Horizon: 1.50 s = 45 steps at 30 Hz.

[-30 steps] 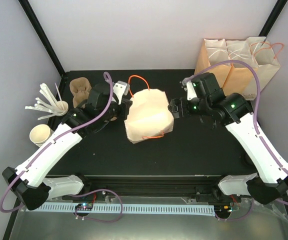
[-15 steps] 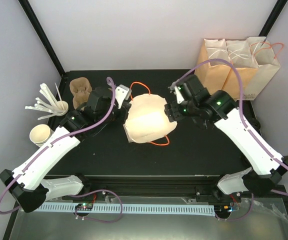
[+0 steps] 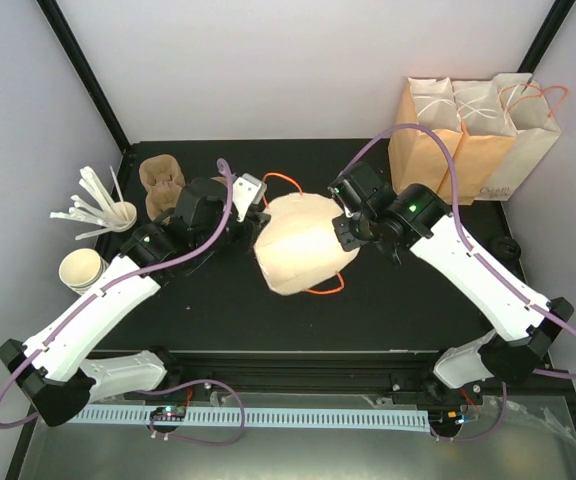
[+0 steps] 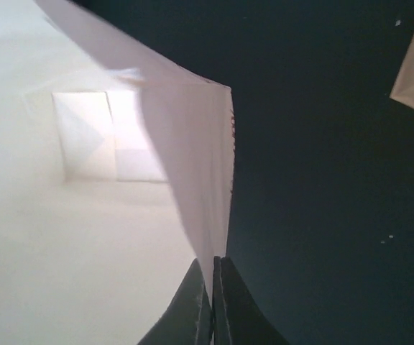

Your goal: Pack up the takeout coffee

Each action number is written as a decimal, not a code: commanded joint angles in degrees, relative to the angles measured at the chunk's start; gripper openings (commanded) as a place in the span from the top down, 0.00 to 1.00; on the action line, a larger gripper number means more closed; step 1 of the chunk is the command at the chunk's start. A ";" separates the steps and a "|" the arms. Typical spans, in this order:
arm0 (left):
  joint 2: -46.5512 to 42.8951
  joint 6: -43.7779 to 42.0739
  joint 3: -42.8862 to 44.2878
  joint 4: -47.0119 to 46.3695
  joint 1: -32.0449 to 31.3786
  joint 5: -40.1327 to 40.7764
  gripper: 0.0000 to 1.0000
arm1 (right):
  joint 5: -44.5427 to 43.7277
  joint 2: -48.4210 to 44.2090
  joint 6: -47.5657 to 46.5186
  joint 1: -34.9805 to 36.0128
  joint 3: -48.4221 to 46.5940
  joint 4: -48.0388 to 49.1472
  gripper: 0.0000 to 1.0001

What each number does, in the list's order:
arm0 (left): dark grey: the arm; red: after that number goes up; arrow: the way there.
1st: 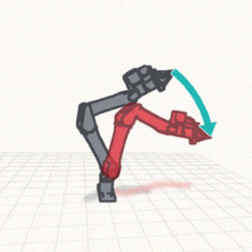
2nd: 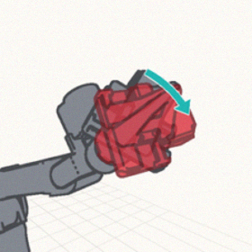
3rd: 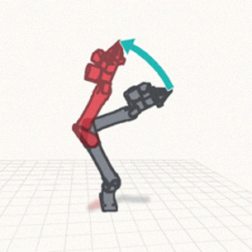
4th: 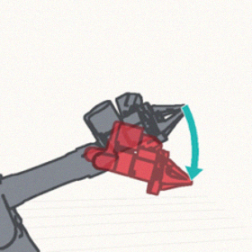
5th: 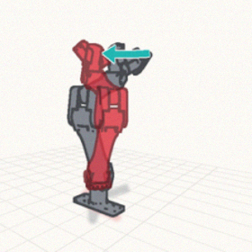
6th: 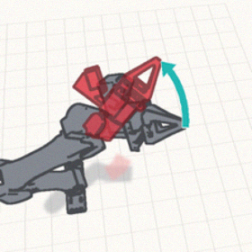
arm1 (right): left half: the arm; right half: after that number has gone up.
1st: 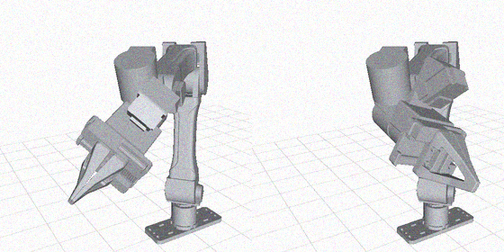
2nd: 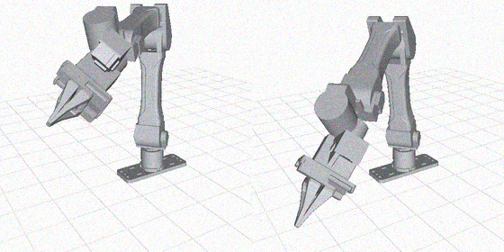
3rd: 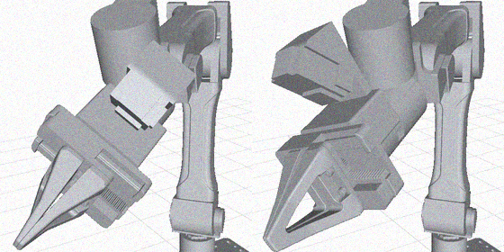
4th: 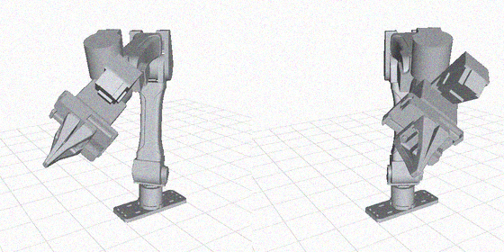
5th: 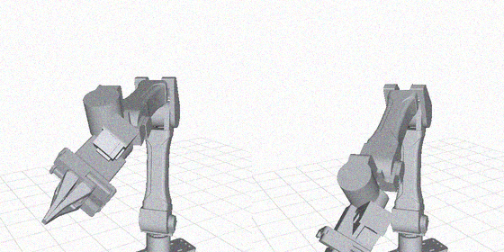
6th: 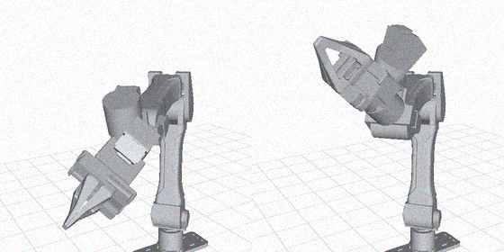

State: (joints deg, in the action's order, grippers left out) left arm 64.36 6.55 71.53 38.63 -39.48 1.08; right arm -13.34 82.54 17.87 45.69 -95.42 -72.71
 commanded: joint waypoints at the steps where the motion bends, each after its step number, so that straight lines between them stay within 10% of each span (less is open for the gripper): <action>1: -1.73 -1.92 1.20 -0.34 -0.36 -4.05 0.39 | -5.83 -2.50 1.69 0.35 0.72 -0.36 0.99; 4: -3.58 -1.23 3.66 3.80 -0.34 -5.43 0.10 | -10.48 -3.36 4.57 -1.16 0.81 -1.22 0.99; 8: -9.08 3.88 4.32 7.76 0.40 -1.51 0.01 | -7.74 -5.51 6.57 -6.87 2.00 -0.68 0.99; 18: -7.44 15.27 -3.45 15.37 17.05 -1.72 0.01 | 7.67 -8.79 6.92 -14.58 2.92 1.46 0.99; 28: 17.90 13.94 2.16 8.20 21.87 -0.44 0.20 | 15.96 -9.06 12.86 -20.88 6.25 1.82 0.98; 44: 40.50 9.62 16.91 12.08 23.06 2.64 0.34 | 13.40 -8.15 7.68 -26.00 7.84 4.88 0.73; 45: 41.02 9.70 16.77 11.88 23.19 2.38 0.33 | 12.96 -8.45 7.42 -26.00 7.80 4.77 0.56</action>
State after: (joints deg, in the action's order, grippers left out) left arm 103.50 16.93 86.54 49.76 -17.26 3.95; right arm 2.46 75.05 26.85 19.88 -87.70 -69.14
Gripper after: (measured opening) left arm 0.665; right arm 0.266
